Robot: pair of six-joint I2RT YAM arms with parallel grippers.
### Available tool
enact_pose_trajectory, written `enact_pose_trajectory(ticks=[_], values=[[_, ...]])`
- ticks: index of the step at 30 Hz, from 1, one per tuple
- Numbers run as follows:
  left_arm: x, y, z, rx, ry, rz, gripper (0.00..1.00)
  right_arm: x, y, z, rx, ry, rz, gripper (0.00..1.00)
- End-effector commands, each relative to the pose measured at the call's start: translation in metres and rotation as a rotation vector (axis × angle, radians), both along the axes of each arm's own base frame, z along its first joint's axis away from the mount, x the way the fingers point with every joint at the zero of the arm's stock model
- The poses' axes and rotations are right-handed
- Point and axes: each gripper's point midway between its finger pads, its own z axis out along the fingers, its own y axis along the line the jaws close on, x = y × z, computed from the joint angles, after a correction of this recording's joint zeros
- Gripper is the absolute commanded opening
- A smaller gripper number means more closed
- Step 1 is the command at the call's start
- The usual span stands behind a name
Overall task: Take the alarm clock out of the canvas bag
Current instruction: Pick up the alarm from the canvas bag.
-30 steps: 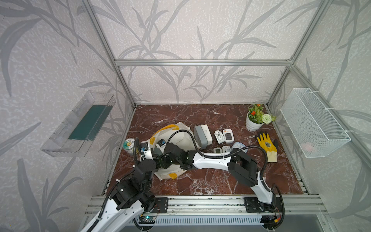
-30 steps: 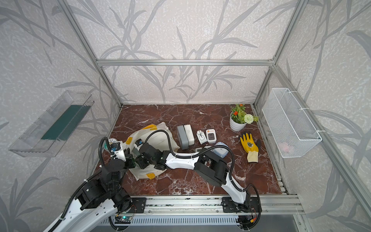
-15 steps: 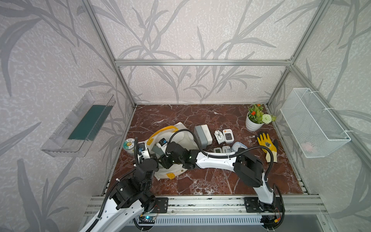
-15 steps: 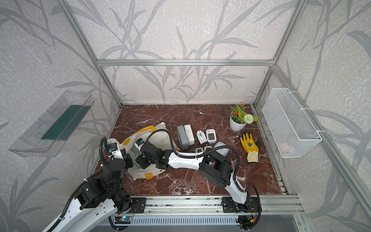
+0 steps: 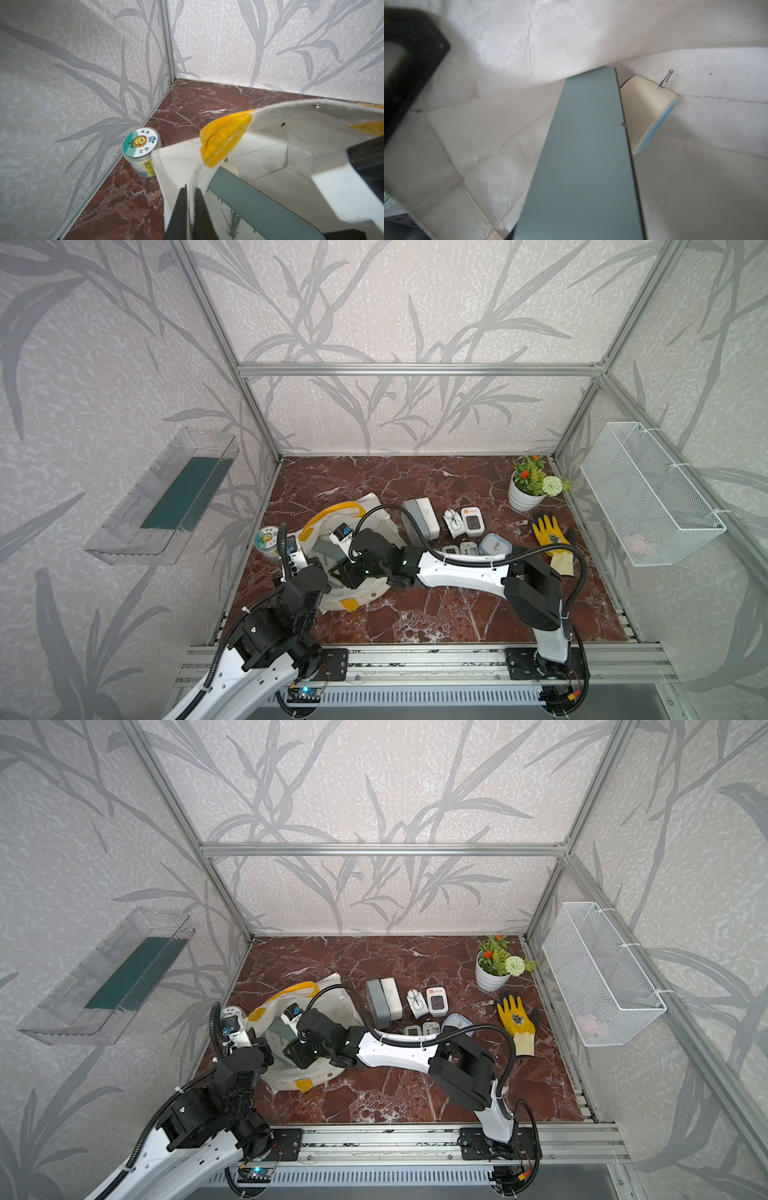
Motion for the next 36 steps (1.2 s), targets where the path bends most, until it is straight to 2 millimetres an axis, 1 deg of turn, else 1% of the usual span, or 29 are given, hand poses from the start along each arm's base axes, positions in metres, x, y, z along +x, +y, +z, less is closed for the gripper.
enact_pose_trajectory(ticks=[1,8,12,15,16,17,23,27,36], values=[[-0.005,0.011,0.004,0.005,-0.007,0.063,0.00,0.001,-0.002,0.063,0.133,-0.075,0.023,0.29],[-0.004,0.012,0.003,0.010,0.001,0.077,0.00,-0.003,-0.019,0.071,0.128,-0.089,0.042,0.29],[-0.006,0.015,0.004,0.015,-0.001,0.093,0.00,-0.008,-0.034,0.079,0.119,-0.115,0.057,0.29],[-0.007,0.018,0.004,0.013,-0.003,0.107,0.00,-0.013,-0.046,0.080,0.110,-0.122,0.063,0.29],[-0.007,0.018,0.004,0.012,-0.003,0.110,0.00,-0.013,-0.051,0.080,0.106,-0.123,0.060,0.29],[-0.008,0.019,0.003,0.012,-0.004,0.114,0.00,-0.014,-0.056,0.086,0.115,-0.127,0.057,0.29],[-0.009,0.022,0.005,0.015,-0.006,0.128,0.00,-0.016,-0.078,0.090,0.107,-0.142,0.044,0.29],[-0.012,0.025,0.005,0.021,-0.006,0.144,0.00,-0.016,-0.093,0.099,0.118,-0.172,0.036,0.29],[-0.012,0.025,0.002,0.017,0.001,0.150,0.00,-0.019,-0.122,0.135,0.169,-0.298,0.024,0.30]])
